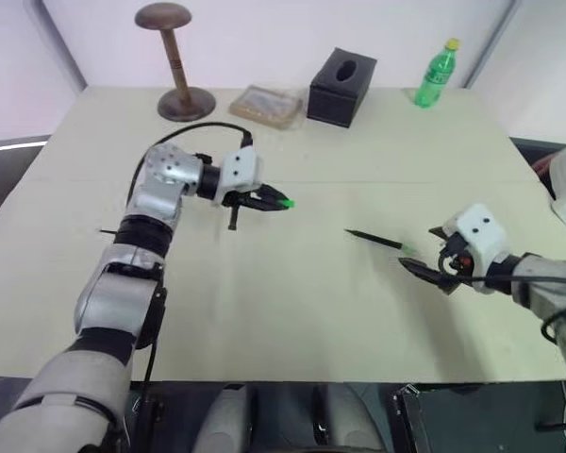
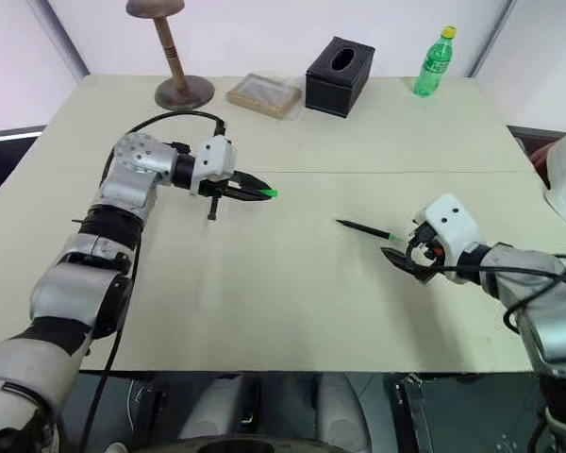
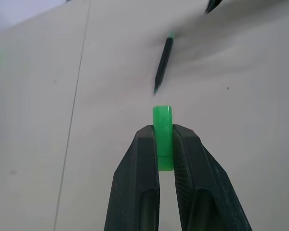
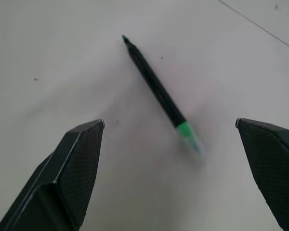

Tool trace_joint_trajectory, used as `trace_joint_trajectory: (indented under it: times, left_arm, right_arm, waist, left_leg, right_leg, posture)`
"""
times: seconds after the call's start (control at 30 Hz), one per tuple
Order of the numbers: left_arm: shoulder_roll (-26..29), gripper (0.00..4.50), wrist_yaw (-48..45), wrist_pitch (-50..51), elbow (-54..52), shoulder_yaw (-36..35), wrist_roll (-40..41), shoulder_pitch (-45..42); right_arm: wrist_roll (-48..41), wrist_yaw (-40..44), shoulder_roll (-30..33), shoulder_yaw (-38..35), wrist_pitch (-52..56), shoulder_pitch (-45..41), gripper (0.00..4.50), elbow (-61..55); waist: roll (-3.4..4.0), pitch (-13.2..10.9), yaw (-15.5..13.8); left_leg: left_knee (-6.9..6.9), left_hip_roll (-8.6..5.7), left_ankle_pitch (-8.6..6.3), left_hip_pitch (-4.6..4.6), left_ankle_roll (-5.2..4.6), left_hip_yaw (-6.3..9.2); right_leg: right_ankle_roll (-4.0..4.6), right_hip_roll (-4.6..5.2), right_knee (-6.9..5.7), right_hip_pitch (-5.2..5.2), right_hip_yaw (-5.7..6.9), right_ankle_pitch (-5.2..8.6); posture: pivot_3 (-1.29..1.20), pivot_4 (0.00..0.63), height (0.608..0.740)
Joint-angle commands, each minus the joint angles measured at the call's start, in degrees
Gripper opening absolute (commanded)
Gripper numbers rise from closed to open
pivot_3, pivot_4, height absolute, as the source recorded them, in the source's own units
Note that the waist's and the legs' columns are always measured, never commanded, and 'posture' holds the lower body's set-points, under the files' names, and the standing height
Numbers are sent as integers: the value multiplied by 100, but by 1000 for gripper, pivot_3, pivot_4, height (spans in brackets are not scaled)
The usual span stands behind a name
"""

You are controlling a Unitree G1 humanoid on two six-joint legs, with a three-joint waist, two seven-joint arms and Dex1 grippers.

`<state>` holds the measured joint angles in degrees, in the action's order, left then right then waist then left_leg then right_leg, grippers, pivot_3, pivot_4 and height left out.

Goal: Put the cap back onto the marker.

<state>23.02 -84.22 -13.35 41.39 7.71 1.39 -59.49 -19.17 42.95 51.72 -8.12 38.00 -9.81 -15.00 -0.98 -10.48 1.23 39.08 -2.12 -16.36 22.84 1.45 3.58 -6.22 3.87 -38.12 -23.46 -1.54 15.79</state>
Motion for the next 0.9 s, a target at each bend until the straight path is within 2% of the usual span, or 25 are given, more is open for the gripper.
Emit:
trace_joint_trajectory:
  times: [0.03, 0.23, 0.43, 0.7, 0.9]
  left_arm:
    - [112, 51, 65, 543, -917, -10, 277, 215]
    - [442, 51, 290, 1223, -2054, 9, 365, 768]
    - [775, 51, 455, 1696, -2739, -18, 490, 1076]
    - [1118, 51, 571, 2068, -3226, -50, 662, 1253]
    - [1164, 51, 617, 2040, -3165, 28, 675, 1181]
  right_arm:
    - [272, 514, 30, 338, -831, -506, 4493, 786]
    - [627, 1214, -276, 1035, -1672, -1529, 4493, 2202]
    - [1006, 1524, -623, 1365, -2298, -2205, 4493, 3452]
    - [1290, 1723, -835, 1430, -2872, -2375, 4493, 4552]
    - [1237, 1740, -899, 1372, -2894, -2263, 4493, 4571]
  waist:
    - [2, -1, 0]
    - [5, -4, -14]
    - [6, -5, -50]
    - [8, -5, -27]
    - [8, -5, -39]
  left_leg:
    - [0, 4, 0, 0, 0, 0]
    - [-1, 7, 0, -2, 1, 1]
    - [-1, 5, 1, 0, 2, 2]
    - [-1, 3, 0, -3, 2, 1]
    - [-1, 2, 0, -21, 2, 1]
  right_leg:
    - [0, -4, 0, 0, 0, 0]
    - [1, -6, 1, -1, -2, 0]
    - [1, -1, 3, -1, -2, 0]
    - [2, 1, 3, 0, -2, 0]
    - [2, 2, 6, 22, -2, 0]
  posture:
    - [0, 150, 740]
    - [0, 150, 740]
    - [0, 150, 740]
    - [0, 150, 740]
    - [0, 150, 740]
